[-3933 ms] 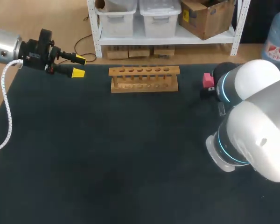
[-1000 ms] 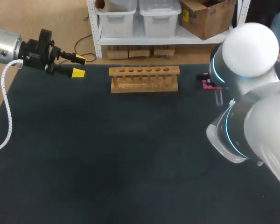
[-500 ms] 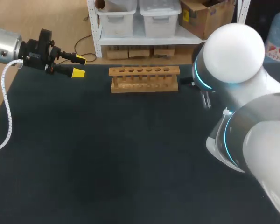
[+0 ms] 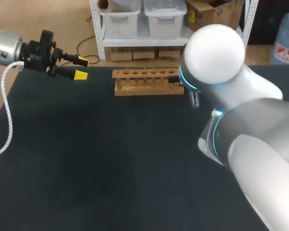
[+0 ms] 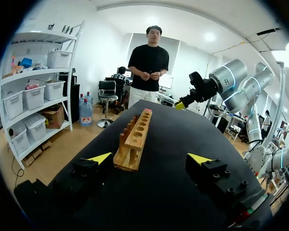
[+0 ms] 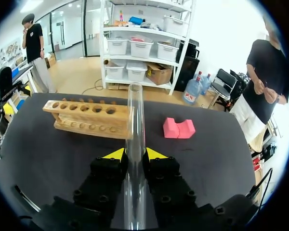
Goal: Grasp the test tube, adjust it, and insert it.
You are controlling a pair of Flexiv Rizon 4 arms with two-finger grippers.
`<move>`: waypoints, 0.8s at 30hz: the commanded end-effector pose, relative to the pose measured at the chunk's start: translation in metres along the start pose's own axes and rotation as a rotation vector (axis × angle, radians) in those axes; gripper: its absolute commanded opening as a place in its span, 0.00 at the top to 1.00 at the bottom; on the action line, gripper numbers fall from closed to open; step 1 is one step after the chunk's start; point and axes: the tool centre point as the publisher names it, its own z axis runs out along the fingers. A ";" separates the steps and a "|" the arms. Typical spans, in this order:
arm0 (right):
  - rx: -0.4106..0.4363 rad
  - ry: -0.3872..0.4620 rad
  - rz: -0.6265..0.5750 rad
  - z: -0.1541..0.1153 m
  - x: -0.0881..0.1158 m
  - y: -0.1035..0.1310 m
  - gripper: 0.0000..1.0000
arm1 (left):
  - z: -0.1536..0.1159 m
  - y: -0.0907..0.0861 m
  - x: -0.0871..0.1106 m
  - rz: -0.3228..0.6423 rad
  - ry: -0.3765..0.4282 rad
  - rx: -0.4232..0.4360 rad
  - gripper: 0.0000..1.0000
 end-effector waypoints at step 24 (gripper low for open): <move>-0.096 0.054 0.036 0.071 -0.022 0.060 1.00 | 0.000 0.000 0.001 0.002 -0.002 0.000 0.00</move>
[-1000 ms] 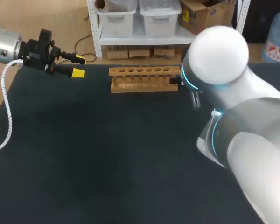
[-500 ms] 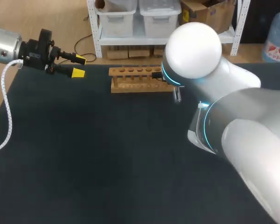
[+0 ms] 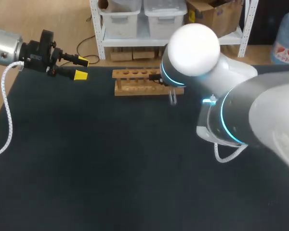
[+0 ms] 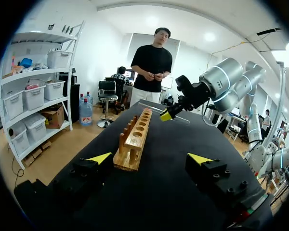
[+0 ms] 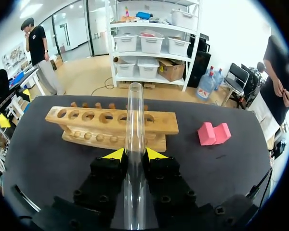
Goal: Grasp the test tube, adjust it, and insert it.
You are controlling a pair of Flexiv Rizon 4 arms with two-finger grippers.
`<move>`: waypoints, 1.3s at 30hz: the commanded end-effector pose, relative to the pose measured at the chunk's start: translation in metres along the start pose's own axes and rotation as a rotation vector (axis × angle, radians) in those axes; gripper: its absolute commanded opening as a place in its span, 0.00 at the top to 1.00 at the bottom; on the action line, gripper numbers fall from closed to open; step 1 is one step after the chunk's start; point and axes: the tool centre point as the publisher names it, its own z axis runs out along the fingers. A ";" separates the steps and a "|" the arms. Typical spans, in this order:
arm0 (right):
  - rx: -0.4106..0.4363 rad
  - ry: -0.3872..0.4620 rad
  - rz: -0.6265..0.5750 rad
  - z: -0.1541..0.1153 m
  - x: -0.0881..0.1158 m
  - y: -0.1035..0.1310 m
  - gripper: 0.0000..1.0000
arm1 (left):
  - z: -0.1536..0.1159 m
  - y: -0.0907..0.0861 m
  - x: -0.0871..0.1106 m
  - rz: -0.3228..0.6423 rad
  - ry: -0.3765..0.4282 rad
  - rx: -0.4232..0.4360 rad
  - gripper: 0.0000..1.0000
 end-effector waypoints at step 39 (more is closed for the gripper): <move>-0.026 0.089 0.016 0.031 0.002 0.017 1.00 | 0.000 0.000 0.001 0.002 -0.002 0.000 0.00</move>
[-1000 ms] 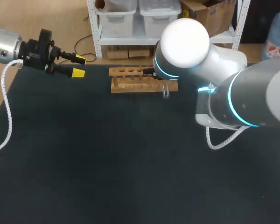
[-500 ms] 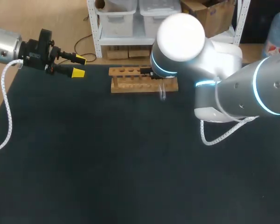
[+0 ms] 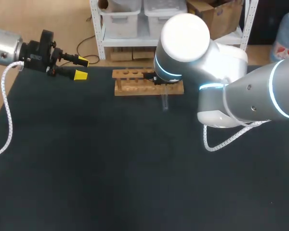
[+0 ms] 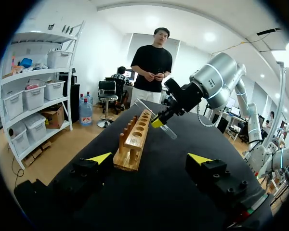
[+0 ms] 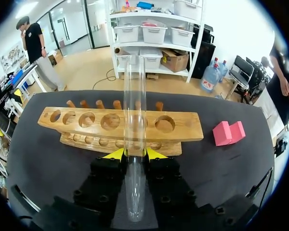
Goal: Grasp the test tube, adjust it, and insert it.
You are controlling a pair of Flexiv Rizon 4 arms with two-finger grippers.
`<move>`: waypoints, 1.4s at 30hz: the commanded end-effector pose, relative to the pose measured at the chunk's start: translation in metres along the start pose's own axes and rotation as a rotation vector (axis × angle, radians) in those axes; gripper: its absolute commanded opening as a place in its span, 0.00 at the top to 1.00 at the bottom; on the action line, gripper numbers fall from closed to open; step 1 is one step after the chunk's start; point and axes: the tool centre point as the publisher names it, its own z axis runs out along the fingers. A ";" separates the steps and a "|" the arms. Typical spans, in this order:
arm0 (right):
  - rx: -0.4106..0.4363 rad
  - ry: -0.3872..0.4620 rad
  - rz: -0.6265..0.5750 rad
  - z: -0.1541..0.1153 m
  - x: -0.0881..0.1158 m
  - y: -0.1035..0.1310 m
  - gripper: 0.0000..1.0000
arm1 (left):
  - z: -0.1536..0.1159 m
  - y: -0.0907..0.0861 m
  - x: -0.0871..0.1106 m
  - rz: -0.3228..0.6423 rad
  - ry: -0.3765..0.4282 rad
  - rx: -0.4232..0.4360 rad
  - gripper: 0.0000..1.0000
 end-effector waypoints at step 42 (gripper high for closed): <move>0.063 -0.072 0.065 -0.096 0.006 -0.004 1.00 | 0.000 0.000 0.001 0.002 -0.002 0.000 0.00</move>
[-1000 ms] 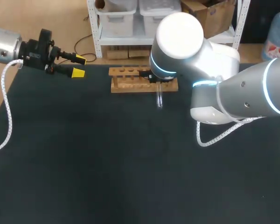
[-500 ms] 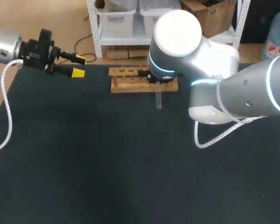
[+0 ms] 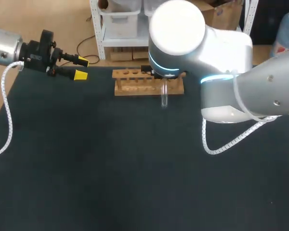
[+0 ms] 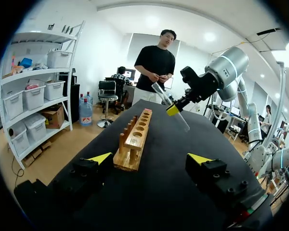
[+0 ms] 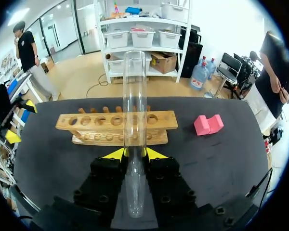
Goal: Grasp the test tube, adjust it, and insert it.
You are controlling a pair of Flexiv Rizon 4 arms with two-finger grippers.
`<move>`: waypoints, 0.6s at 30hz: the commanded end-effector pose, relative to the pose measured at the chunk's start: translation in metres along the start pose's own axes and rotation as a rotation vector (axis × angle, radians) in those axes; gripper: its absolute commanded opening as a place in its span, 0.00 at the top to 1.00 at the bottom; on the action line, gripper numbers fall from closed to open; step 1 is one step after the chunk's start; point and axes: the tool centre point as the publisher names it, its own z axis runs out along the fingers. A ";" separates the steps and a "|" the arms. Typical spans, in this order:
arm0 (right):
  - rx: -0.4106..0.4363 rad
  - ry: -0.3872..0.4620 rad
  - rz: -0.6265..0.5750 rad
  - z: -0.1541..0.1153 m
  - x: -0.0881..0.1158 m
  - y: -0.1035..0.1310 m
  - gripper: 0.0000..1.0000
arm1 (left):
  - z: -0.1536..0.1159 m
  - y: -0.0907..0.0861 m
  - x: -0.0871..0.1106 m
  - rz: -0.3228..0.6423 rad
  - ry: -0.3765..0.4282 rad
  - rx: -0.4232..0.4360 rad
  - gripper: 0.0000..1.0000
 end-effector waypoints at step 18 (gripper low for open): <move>-0.004 -0.032 -0.023 -0.058 0.009 -0.026 1.00 | 0.000 0.000 0.001 0.002 -0.002 0.000 0.00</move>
